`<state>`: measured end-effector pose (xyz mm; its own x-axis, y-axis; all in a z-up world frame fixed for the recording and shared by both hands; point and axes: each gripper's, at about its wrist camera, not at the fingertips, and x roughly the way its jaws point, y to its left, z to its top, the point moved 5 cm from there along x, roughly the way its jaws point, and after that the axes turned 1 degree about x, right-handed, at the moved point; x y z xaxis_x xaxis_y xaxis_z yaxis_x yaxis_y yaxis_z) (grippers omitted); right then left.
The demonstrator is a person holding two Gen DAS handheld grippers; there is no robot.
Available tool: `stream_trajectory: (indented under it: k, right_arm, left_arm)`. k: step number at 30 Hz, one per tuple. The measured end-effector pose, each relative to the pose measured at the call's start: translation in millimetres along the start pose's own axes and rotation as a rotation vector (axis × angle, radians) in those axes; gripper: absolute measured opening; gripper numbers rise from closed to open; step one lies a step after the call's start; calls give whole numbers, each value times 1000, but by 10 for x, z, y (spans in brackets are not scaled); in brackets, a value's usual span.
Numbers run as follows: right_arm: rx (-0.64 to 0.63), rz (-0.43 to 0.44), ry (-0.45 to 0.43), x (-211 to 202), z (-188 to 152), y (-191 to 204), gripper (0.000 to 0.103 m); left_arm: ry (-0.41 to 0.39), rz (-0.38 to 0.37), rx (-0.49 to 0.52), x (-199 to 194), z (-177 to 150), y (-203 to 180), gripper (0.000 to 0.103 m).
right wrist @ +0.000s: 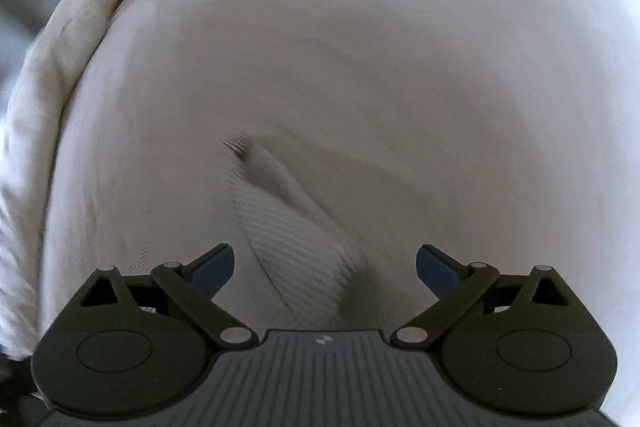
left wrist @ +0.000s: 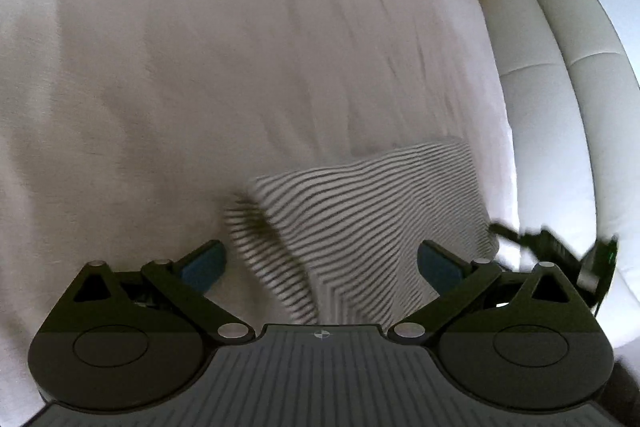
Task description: Fold clothes
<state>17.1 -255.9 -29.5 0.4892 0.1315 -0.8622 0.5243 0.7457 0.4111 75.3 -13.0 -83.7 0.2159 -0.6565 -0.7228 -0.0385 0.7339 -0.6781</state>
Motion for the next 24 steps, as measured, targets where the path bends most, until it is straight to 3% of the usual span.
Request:
stream_trajectory:
  k: [4,6,11,14,19,22,24]
  right_arm:
    - [246,39,33,-37,-324,-446,99]
    - [291,96,13,-27,-385,-493,99]
    - [252,166,-56,119,-226,-335,95]
    - [227,207,-97,206,-128,-238,95]
    - [180,238,-115,297,-4,-92,93]
    - [136,260,-125,324,193,107,92]
    - [54,286,-151,281,307,349,88]
  left_arm:
    - [-13,60,37,164,-58,-144,103]
    - [-23,60,42,144,-70,-208,103]
    - [-112,22,-16,-97,1,-133,103]
    - [-115,62,-30,-135,14,-42,103]
    - [-130,84,85,-111,-45,-193,102]
    - [-138,71,107,-81,42,-328,85]
    - [-142,52,131,-123,54,-427,83]
